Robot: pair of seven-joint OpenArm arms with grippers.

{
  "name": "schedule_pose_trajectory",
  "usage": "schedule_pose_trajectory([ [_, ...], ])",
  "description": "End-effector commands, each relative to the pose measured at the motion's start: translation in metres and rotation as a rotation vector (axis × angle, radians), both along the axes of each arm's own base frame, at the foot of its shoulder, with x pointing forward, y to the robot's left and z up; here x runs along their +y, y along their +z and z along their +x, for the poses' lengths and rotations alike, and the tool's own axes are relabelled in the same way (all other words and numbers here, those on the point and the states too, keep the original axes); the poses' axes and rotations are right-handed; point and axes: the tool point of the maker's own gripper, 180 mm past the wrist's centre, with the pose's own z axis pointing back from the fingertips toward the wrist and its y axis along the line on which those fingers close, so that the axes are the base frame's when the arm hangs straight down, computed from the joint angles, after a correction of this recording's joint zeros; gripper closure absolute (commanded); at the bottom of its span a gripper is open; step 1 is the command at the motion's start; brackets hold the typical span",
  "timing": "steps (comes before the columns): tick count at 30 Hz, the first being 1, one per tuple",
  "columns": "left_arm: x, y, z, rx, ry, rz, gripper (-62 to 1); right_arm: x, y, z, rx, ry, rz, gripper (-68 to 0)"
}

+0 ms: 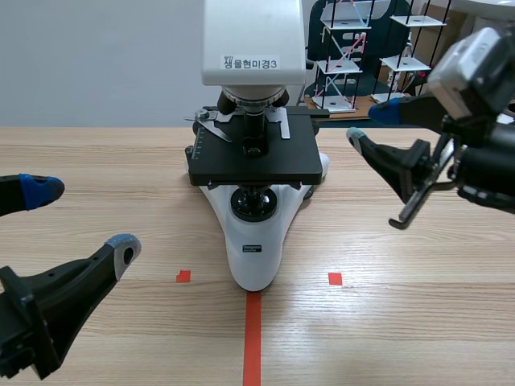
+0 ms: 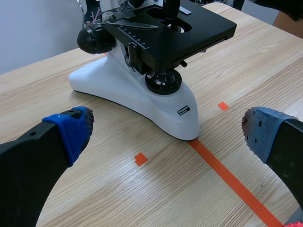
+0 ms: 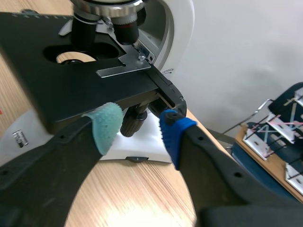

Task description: Return to the home posture

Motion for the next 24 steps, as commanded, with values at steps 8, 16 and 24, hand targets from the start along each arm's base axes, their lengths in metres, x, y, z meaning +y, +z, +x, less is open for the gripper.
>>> schedule_pose_trajectory([
  [8, -0.004, 0.007, 0.000, -0.019, -0.009, -0.021, -62.3, -0.003, 0.000, -0.083, 0.084, 0.017, 0.173, -56.8],
  [16, -0.004, 0.007, 0.000, -0.019, -0.008, -0.022, -62.3, -0.026, -0.016, -0.136, 0.254, -0.074, 0.235, -64.3],
  [24, -0.004, 0.007, 0.000, -0.017, -0.009, -0.021, -62.3, -0.038, -0.016, -0.134, 0.249, -0.105, 0.194, -64.2],
])
